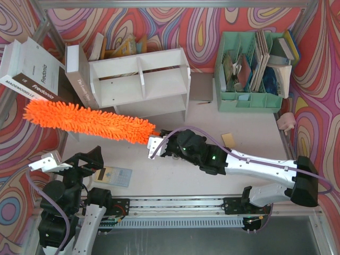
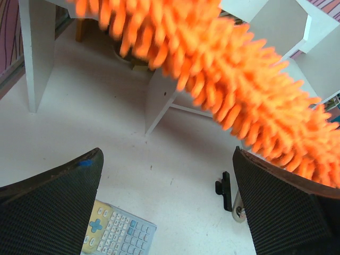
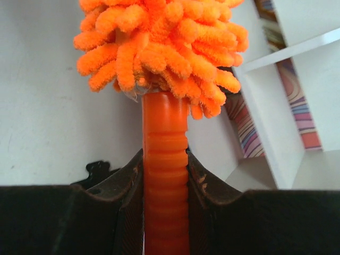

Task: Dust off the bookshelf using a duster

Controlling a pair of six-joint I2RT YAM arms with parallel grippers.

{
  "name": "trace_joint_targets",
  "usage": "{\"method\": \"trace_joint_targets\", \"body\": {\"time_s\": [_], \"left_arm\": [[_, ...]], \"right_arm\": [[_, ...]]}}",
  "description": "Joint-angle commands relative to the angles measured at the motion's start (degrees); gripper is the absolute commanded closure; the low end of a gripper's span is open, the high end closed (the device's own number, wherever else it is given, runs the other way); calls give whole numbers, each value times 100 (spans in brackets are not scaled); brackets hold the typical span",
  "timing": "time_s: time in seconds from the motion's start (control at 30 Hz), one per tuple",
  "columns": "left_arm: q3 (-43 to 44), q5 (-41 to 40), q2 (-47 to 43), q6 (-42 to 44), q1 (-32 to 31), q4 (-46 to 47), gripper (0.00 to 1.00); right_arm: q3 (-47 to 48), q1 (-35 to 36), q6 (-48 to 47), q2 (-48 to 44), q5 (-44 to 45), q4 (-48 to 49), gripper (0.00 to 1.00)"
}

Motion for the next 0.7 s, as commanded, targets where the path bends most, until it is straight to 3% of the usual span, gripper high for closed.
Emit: {"method": "trace_joint_targets", "body": {"time_s": [0.0, 0.17, 0.47, 0.67], "left_arm": [[-62, 20, -51, -32, 39, 176, 2], [-62, 14, -40, -32, 39, 176, 2], [-53, 3, -31, -32, 39, 161, 2], [-53, -6, -35, -31, 47, 161, 1]], "right_arm": [[-263, -19, 423, -364, 309, 147, 100], [-332, -19, 423, -403, 360, 191, 100], [631, -17, 14, -351, 7, 189, 100], [301, -21, 174, -363, 45, 197, 100]]}}
